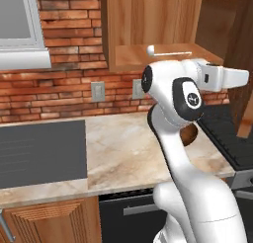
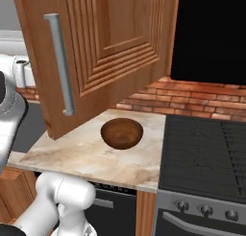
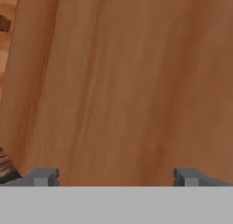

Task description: Open the cabinet and move the ladle to the pot. Then close the cabinet.

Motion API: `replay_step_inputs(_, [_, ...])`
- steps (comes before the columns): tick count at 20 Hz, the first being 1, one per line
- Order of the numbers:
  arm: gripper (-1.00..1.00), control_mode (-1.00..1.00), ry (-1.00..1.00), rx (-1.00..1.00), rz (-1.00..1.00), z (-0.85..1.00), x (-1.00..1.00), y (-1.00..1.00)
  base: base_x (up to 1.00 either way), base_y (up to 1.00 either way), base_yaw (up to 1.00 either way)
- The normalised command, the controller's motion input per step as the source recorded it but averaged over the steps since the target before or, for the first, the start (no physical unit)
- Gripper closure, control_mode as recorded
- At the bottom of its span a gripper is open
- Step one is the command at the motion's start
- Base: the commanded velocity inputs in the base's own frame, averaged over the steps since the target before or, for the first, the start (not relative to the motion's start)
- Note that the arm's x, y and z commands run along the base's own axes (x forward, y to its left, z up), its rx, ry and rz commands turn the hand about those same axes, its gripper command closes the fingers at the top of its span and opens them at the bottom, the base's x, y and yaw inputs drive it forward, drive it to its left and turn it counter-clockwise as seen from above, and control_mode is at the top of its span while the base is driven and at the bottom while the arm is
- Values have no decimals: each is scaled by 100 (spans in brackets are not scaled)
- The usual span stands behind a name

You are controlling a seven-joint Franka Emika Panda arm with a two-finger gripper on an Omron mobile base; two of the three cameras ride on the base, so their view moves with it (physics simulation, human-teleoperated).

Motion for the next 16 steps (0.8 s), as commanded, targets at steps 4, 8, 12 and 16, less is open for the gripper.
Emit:
replay_step_inputs(4, [-100, -100, 4, 0, -10, 9, -9, -100, 0, 0, 0])
replay_step_inputs(8, [-100, -100, 0, 0, -1, 9, -15, -100, 0, 0, 0])
replay_step_inputs(12, [-100, -100, 0, 0, 0, 5, -18, -100, 0, 0, 0])
replay_step_inputs(16, [-100, -100, 0, 7, 8, 5, -12, -82, 0, 0, 0])
